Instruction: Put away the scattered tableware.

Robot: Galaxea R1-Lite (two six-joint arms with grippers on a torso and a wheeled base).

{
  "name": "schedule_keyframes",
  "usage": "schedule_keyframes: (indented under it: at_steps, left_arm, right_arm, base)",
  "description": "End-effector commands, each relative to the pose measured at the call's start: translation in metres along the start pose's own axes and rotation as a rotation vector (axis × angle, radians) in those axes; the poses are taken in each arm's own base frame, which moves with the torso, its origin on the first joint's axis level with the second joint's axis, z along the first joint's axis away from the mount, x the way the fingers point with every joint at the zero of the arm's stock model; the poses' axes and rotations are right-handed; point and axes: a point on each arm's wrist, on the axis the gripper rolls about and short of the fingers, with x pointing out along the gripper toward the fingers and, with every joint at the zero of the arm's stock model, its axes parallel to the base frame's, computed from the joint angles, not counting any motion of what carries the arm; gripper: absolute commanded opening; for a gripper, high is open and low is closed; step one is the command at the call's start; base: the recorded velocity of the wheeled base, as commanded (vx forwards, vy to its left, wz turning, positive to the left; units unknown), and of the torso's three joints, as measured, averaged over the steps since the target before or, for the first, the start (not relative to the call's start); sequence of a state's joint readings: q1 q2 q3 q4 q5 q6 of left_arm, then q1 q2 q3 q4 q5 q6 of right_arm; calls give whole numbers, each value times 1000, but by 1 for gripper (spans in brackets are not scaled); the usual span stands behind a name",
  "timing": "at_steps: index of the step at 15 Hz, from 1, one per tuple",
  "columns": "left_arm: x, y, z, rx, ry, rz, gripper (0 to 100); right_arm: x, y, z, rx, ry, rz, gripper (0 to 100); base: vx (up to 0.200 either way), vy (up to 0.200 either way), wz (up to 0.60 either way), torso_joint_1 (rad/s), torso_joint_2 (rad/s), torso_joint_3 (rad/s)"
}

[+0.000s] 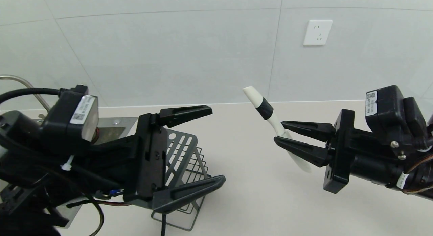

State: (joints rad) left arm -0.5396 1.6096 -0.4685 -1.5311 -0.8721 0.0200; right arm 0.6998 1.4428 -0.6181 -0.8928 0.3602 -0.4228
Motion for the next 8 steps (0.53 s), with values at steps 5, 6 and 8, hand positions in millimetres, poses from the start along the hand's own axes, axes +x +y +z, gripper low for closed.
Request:
schedule_keyframes:
  at_steps: [5,6,8]
  left_arm:
    - [48,3,-20,-80,-51,-31,100]
    - [51,3,-24,-90,-45,-37,100]
    - [61,8,-26,-80,-60,-44,100]
  right_arm:
    - [-21,6,7,-10,-32,19,0]
    - [-27,9,8,-10,-33,22,0]
    - [-27,12,9,-16,-47,51,0]
  base:
    - [0,0,0,0,0,0]
    - [0,0,0,0,0,0]
    - [0,0,0,0,0,0]
